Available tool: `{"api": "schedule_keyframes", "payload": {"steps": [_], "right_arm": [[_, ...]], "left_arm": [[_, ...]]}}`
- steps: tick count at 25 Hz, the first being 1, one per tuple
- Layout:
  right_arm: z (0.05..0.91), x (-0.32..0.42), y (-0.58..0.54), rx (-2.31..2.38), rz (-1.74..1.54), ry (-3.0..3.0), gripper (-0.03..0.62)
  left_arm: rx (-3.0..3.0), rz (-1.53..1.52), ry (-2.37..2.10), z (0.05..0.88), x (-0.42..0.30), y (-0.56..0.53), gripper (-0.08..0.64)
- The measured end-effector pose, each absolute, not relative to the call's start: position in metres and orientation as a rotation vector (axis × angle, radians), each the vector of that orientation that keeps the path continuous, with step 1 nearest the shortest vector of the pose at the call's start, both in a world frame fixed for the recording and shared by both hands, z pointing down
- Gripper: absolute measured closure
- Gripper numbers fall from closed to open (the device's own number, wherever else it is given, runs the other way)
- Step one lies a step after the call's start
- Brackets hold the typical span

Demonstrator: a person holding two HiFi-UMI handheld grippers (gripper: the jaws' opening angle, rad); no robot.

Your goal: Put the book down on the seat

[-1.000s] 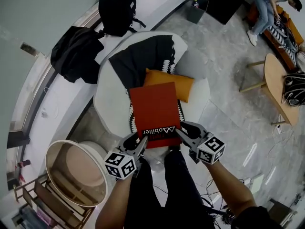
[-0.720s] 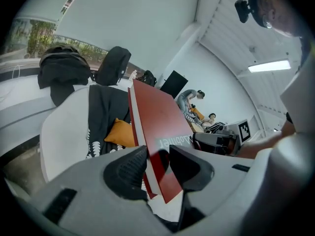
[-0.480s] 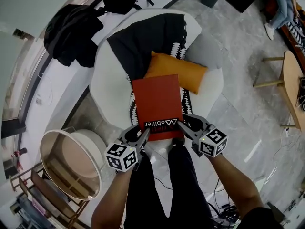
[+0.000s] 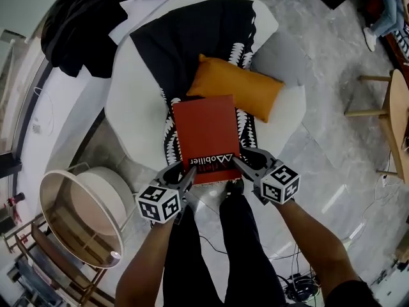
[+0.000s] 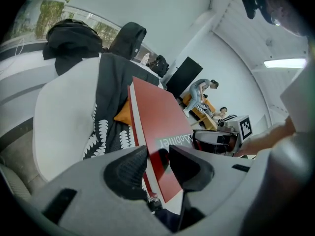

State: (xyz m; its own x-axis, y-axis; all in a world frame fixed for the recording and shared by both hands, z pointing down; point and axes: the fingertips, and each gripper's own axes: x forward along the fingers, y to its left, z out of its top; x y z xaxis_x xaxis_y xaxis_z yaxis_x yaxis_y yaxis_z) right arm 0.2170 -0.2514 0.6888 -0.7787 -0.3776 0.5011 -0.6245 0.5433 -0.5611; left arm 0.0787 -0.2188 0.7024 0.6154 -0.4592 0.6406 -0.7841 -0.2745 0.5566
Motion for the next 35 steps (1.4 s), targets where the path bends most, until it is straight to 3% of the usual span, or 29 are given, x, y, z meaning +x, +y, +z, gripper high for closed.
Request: {"api": "schedule_keyframes", "payload": {"steps": [35], "right_arm": [[0.876, 0.217, -0.243, 0.823, 1.191, -2.298, 0.457]], "left_arm": [[1.848, 0.546, -0.922, 0.882, 0.078, -0.220, 0.405]]}}
